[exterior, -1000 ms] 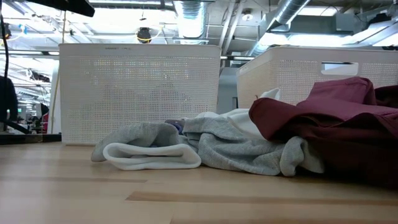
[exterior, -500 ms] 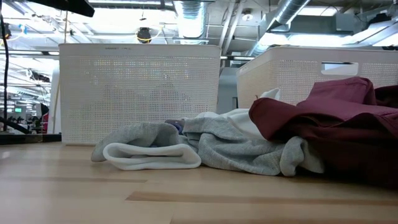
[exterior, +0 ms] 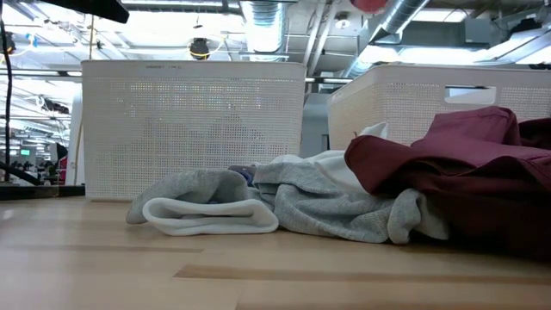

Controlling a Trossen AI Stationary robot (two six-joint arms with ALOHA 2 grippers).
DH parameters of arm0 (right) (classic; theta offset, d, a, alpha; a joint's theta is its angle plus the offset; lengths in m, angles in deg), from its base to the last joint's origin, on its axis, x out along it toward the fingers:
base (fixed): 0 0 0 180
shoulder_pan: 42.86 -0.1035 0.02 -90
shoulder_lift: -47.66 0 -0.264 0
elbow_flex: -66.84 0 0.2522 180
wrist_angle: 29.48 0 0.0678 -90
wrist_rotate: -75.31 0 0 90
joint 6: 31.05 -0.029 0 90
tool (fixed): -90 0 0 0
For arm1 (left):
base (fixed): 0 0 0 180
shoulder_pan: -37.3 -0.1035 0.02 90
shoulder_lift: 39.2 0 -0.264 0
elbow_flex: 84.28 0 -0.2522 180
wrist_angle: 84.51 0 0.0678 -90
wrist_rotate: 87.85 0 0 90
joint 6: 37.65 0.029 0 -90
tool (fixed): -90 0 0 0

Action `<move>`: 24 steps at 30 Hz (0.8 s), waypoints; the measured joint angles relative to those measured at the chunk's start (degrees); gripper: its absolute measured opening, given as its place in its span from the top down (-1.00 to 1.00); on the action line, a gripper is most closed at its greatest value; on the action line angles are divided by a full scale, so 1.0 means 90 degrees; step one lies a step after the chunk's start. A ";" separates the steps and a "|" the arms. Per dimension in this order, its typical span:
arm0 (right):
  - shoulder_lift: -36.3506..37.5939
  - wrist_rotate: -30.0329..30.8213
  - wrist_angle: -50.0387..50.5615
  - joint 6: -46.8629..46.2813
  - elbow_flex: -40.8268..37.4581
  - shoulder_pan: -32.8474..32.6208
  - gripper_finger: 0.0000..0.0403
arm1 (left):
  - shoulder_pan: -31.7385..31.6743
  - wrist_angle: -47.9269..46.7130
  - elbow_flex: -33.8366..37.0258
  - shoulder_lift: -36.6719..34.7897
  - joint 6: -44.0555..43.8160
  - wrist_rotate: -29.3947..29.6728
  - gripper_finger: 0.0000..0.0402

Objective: Sort clothes
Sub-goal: Put the red sock into the right white laundry organizer

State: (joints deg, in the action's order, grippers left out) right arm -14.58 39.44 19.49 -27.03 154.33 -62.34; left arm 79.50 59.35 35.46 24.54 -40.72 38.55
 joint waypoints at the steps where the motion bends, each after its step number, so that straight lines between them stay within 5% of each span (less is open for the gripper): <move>1: 0.0027 0.0000 0.0123 -0.0102 0.0000 0.0044 1.00 | 0.0000 -0.0001 0.0000 0.0000 0.0000 0.0000 0.09; 14: 0.0314 -0.0011 0.1708 -0.1341 0.0002 0.0903 1.00 | 0.0000 -0.0001 0.0000 0.0000 -0.0049 -0.0002 0.09; 24: 0.0314 -0.0570 0.2735 -0.1848 0.0002 0.2251 1.00 | 0.0000 -0.0002 0.0000 0.0000 -0.0073 -0.0007 0.09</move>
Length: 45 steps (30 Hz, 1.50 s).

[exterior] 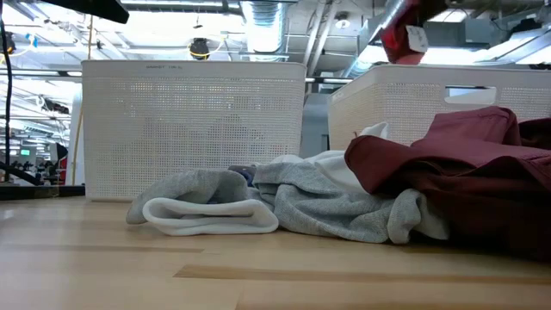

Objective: Sort clothes
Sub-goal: Put the red sock into the right white laundry organizer

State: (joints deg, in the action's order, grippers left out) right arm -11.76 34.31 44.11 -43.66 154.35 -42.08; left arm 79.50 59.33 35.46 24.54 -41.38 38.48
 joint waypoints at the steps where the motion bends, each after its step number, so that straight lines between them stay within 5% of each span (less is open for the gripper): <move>1: 0.0000 -0.0095 -0.0004 0.0034 0.0000 0.0178 1.00 | 0.0000 0.0001 0.0000 0.0000 0.0002 0.0000 0.09; 13: -0.0279 -0.1395 0.0111 0.0765 0.0000 0.2936 1.00 | -0.0002 0.0003 -0.0002 0.0000 -0.0070 -0.0003 0.09; 21: -0.1284 -0.1918 0.0064 0.1178 0.0000 0.4236 1.00 | -0.0002 0.0004 -0.0002 0.0000 -0.0070 -0.0002 0.09; 32: -0.2935 -0.1987 -0.0038 0.1240 -0.0002 0.5000 1.00 | -0.0002 -0.0023 -0.0002 0.0000 -0.0102 -0.0005 0.09; 45: -0.3274 -0.2128 -0.0026 0.1075 -0.0002 0.5311 0.82 | -0.0002 -0.0065 -0.0002 0.0000 -0.0183 -0.0004 0.09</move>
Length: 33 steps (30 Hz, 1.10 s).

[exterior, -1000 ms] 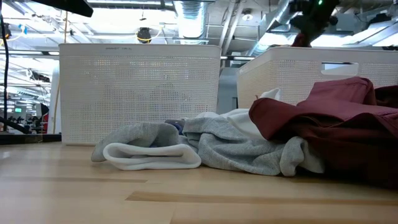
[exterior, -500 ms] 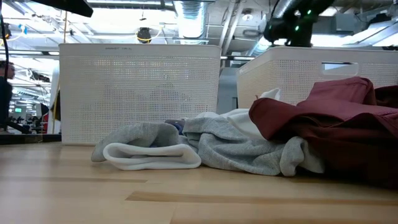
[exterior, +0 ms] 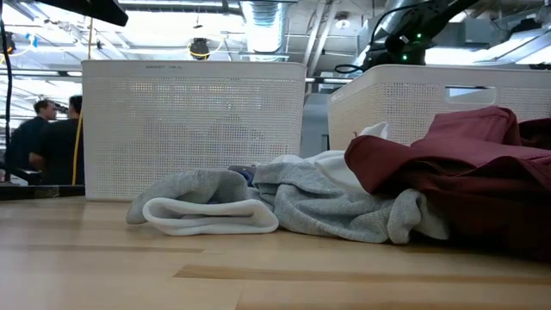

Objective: Sort clothes
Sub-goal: Put the red sock into the right white laundry organizer, then put the white garment into the right white laundry organizer

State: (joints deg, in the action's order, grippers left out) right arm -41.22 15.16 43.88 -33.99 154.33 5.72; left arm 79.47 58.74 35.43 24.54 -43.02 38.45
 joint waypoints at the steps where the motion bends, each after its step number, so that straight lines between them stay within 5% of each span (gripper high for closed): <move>1: 0.0001 0.0000 0.0001 -0.0007 0.0000 -0.0001 0.79 | 0.0000 -0.0001 0.0000 0.0000 -0.0007 0.0001 0.09; 17: 0.0481 -0.0002 0.0291 -0.0126 0.0000 -0.0177 -0.05 | 0.0000 0.0003 0.0000 0.0000 -0.0101 0.0002 0.09; 25: 0.1747 -0.0001 0.0283 -0.0272 0.0000 -0.0997 -0.09 | 0.0000 0.0090 0.0000 0.0000 -0.0128 0.0000 0.09; 33: 0.3020 -0.0088 0.0282 -0.1153 0.0000 -0.2932 -0.05 | 0.0000 0.0115 0.0000 0.0000 -0.0316 0.0000 0.09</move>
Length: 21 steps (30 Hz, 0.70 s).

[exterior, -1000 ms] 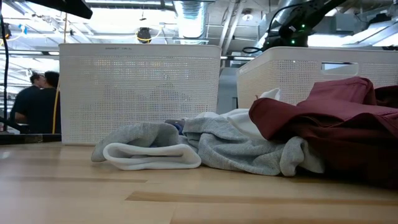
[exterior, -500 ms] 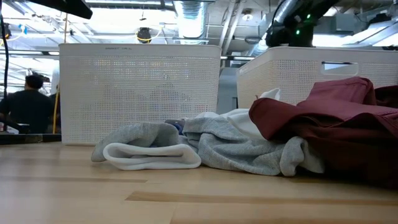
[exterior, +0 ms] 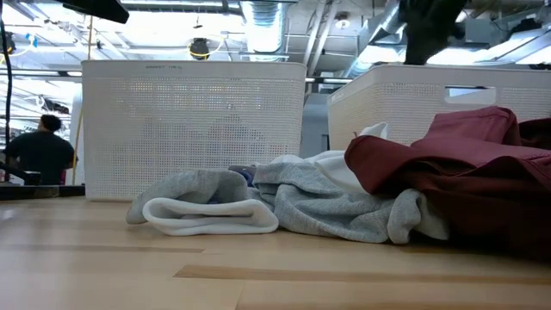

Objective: Sort clothes
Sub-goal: Put the white garment into the right white laundry organizer

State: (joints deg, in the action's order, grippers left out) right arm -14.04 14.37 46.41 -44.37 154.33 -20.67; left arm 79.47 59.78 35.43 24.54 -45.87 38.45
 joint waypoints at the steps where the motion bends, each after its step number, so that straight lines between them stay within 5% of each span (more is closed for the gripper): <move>1: 0.0093 -0.0043 0.0000 -0.0134 0.0000 -0.0291 -0.05 | 0.0000 0.0000 0.0000 0.0000 -0.0013 -0.0001 0.09; 12: 0.0315 -0.0070 -0.0407 -0.1147 0.0000 -0.4165 -0.05 | 0.0000 0.0005 0.0000 0.0003 -0.0120 0.0001 0.09; 21: -0.0152 0.0185 -0.0924 -0.1153 0.0000 -0.6001 -0.05 | 0.0000 0.0005 0.0000 0.0005 -0.0144 0.0000 0.09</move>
State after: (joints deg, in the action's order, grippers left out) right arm -15.41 16.03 38.10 -54.75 154.33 -74.68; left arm 79.47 59.82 35.43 24.59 -47.17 38.45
